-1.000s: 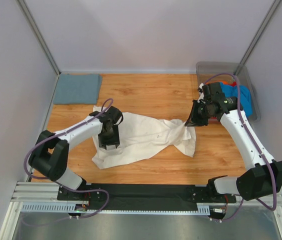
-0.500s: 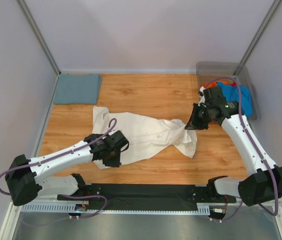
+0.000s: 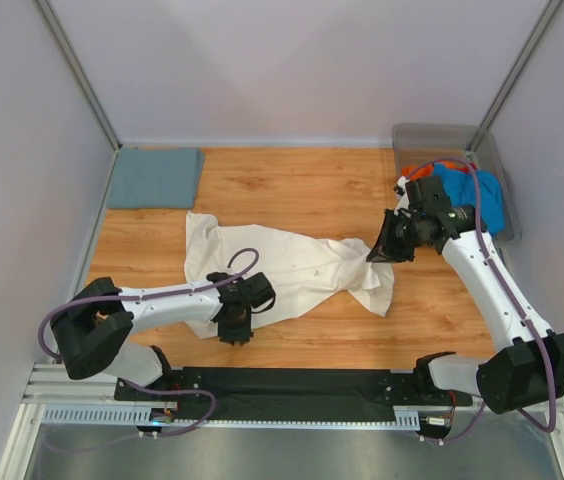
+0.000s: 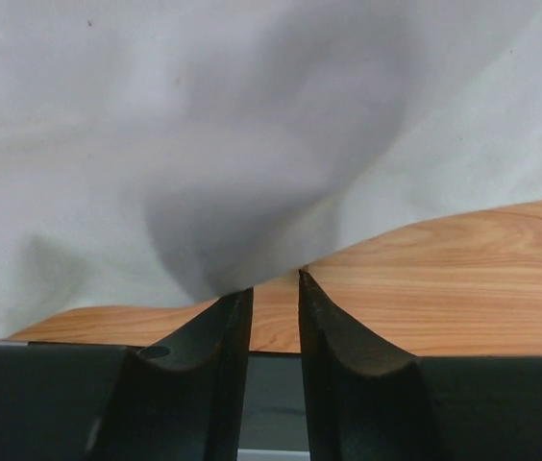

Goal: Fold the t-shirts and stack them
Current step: Flatten the tshirt out

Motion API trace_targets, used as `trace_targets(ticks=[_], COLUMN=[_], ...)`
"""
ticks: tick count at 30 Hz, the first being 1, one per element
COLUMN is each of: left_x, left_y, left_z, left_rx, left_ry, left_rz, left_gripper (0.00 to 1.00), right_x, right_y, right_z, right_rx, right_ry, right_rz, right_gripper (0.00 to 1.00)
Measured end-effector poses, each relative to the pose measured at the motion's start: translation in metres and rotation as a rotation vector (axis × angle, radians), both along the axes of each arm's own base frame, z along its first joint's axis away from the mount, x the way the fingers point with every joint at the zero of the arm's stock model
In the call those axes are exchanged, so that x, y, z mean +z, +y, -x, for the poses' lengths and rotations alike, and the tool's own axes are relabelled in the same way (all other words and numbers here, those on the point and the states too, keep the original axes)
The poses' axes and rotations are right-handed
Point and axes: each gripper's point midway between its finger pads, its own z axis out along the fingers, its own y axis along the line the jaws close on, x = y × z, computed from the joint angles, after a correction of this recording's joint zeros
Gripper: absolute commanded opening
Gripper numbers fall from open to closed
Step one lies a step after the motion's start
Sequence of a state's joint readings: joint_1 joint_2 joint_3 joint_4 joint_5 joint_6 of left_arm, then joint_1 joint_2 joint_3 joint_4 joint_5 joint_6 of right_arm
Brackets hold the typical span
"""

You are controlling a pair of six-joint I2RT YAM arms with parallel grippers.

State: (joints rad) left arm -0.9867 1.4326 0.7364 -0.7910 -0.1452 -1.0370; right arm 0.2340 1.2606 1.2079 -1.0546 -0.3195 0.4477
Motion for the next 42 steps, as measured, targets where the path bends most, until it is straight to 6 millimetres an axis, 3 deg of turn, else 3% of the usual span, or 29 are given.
trace_targets(ticks=[4, 14, 18, 23, 29, 32, 36, 42], left_x=[0.001, 0.002, 0.003, 0.004, 0.004, 0.004, 0.008, 0.025], left_y=[0.003, 0.025, 0.031, 0.039, 0.043, 0.044, 0.044, 0.043], left_z=[-0.007, -0.027, -0.030, -0.036, -0.048, -0.054, -0.063, -0.063], left_rx=[0.019, 0.110, 0.116, 0.134, 0.130, 0.118, 0.102, 0.094], left_ry=[-0.025, -0.070, -0.082, -0.094, -0.113, -0.126, -0.149, -0.148], left_rz=[-0.026, -0.077, -0.101, -0.119, -0.150, -0.174, -0.199, -0.196], left_gripper=[0.42, 0.45, 0.52, 0.51, 0.40, 0.29, 0.00, 0.00], right_x=[0.000, -0.001, -0.003, -0.003, -0.003, -0.003, -0.004, -0.007], right_y=[0.001, 0.003, 0.003, 0.003, 0.003, 0.003, 0.003, 0.001], right_z=[0.000, 0.001, 0.000, 0.000, 0.000, 0.001, 0.000, -0.002], right_rx=[0.004, 0.010, 0.010, 0.011, 0.012, 0.012, 0.012, 0.007], right_ry=[0.003, 0.007, 0.014, 0.014, 0.015, 0.015, 0.017, 0.027], right_rz=[-0.004, -0.005, -0.004, -0.004, -0.004, -0.004, -0.003, 0.016], right_gripper=[0.00, 0.00, 0.00, 0.00, 0.00, 0.00, 0.00, 0.00])
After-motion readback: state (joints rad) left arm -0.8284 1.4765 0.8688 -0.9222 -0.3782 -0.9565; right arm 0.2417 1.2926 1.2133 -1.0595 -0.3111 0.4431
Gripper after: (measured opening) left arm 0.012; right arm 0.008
